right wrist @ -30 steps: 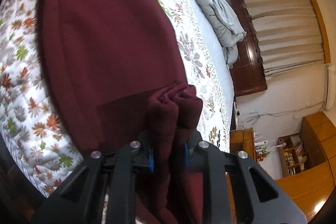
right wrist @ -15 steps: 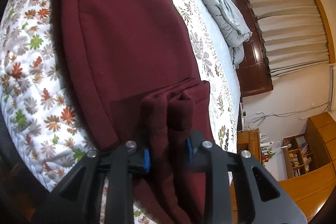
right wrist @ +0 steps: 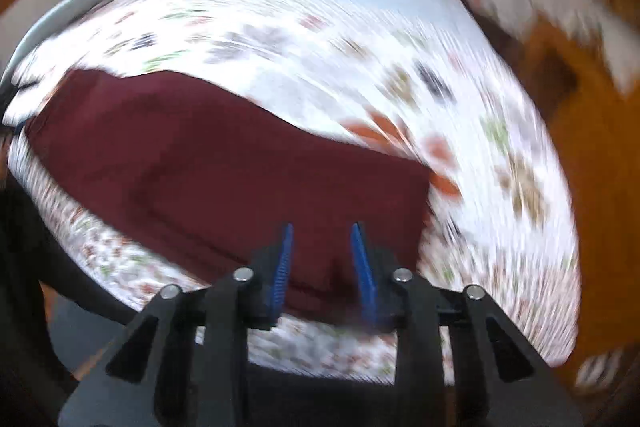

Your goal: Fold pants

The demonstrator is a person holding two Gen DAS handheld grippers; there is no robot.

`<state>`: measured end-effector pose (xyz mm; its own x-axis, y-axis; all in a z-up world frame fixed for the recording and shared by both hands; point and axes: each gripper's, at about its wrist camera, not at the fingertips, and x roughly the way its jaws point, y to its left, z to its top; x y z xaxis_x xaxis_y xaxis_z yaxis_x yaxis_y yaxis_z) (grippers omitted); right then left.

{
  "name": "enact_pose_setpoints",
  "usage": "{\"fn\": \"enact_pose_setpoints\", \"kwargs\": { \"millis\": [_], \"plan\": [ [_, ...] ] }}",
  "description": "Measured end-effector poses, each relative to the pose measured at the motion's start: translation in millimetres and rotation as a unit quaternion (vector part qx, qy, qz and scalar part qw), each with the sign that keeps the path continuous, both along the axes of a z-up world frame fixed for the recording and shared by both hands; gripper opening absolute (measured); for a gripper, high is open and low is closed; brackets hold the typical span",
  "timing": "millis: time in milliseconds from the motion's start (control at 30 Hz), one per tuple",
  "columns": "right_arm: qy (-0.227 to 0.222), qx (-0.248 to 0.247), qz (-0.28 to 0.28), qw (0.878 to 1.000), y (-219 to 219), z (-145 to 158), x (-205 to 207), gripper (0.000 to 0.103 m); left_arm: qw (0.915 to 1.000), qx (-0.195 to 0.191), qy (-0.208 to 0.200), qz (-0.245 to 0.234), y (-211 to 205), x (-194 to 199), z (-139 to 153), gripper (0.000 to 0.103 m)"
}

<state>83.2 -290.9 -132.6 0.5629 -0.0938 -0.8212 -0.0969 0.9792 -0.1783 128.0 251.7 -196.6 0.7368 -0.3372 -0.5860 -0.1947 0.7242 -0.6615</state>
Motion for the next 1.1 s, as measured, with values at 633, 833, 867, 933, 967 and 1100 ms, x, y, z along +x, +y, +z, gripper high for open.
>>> {"fn": "enact_pose_setpoints", "kwargs": {
  "millis": [633, 833, 867, 933, 967, 1100],
  "plan": [
    [0.105, 0.143, -0.043, 0.983, -82, -36, 106, 0.027, 0.9990, -0.028, -0.026, 0.024, -22, -58, 38, 0.098],
    [0.075, 0.112, 0.000, 0.991, -27, -5, 104, 0.031, 0.9918, -0.093, 0.044, 0.075, -10, -83, 17, 0.098],
    [0.082, 0.120, 0.031, 0.989, -4, 0, 106, 0.033, 0.9896, -0.106, 0.056, 0.079, -10, -83, 12, 0.098],
    [0.103, 0.139, 0.077, 0.982, 28, 3, 110, 0.045, 0.9830, -0.151, 0.067, 0.080, -10, -84, 2, 0.098],
    [0.113, 0.149, 0.100, 0.977, 45, 4, 114, 0.051, 0.9780, -0.177, 0.070, 0.085, -9, -84, -3, 0.098],
    [0.161, 0.173, 0.188, 0.953, 120, 13, 139, 0.061, 0.9667, -0.212, 0.088, 0.113, -3, -80, -15, 0.098]
  ]
}}
